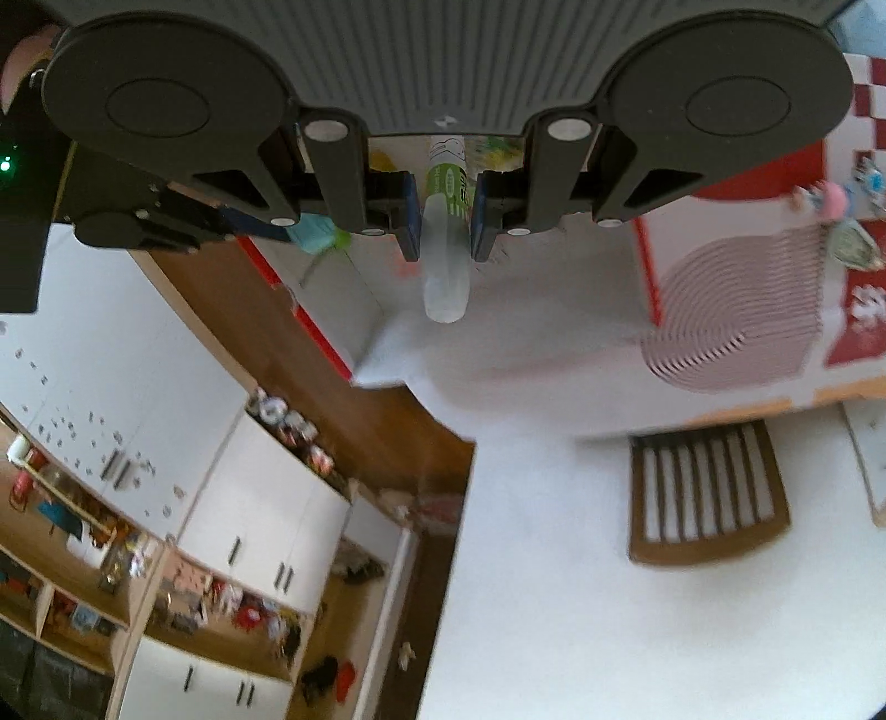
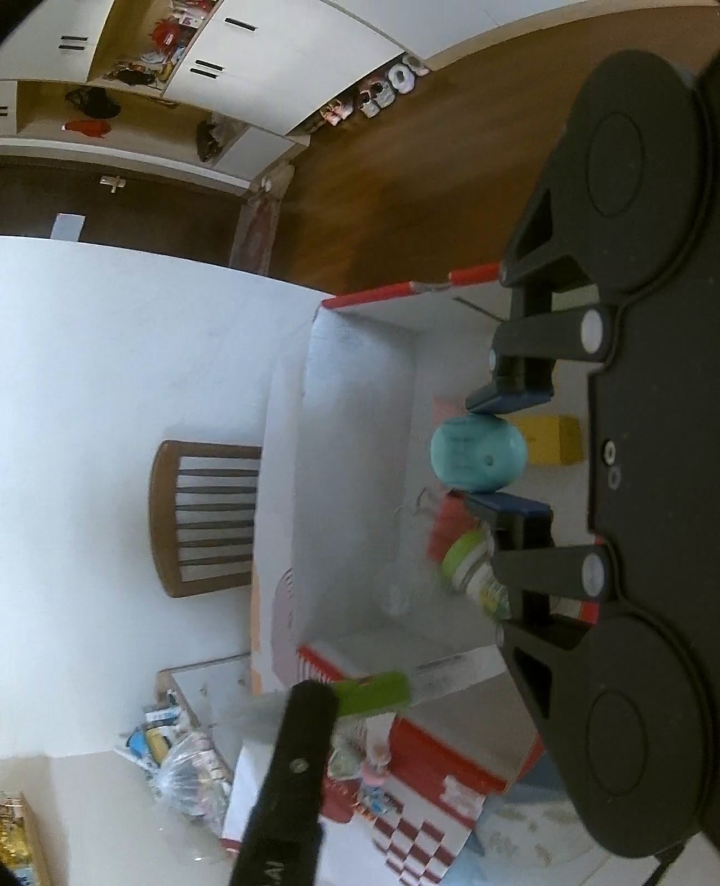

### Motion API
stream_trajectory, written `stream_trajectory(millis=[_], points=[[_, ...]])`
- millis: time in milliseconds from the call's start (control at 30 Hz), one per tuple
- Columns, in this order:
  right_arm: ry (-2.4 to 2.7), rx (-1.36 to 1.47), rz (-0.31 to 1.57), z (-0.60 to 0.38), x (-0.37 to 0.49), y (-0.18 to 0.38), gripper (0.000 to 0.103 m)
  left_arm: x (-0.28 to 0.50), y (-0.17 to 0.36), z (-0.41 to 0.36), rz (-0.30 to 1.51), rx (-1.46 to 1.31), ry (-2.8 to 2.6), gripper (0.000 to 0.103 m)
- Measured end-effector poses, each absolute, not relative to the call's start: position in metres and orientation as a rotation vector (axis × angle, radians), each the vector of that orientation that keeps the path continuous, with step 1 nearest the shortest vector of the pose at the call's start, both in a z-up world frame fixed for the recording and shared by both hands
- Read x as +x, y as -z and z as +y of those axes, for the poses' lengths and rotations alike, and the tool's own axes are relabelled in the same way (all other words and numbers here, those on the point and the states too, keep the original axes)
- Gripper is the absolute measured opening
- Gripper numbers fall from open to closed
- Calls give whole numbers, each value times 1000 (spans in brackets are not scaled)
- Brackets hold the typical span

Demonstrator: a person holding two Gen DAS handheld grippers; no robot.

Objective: Organize rigid objects
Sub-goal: 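Carry the teal toy and white glue pen into the shoebox with both grippers, then open the right gripper releasing the teal toy while the left gripper lowers the glue pen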

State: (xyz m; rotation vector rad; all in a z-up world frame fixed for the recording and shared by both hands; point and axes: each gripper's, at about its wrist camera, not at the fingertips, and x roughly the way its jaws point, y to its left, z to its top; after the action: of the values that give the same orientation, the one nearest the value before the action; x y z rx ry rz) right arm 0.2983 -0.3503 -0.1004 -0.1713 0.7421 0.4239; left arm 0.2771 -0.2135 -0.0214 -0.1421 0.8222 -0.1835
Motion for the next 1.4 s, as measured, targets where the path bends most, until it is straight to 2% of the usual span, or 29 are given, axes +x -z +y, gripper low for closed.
stream_trajectory(millis=[500, 1267, 1400], points=[[-488, -278, 815, -340, 321, 136, 29, 338, 86, -238, 1016, -138, 201, 18], [-494, -265, 897, -337, 350, 160, 29, 359, 132, -253, 1096, -75, 147, 18], [-491, -265, 901, -338, 351, 161, 32, 361, 135, -251, 1102, -92, 134, 18]])
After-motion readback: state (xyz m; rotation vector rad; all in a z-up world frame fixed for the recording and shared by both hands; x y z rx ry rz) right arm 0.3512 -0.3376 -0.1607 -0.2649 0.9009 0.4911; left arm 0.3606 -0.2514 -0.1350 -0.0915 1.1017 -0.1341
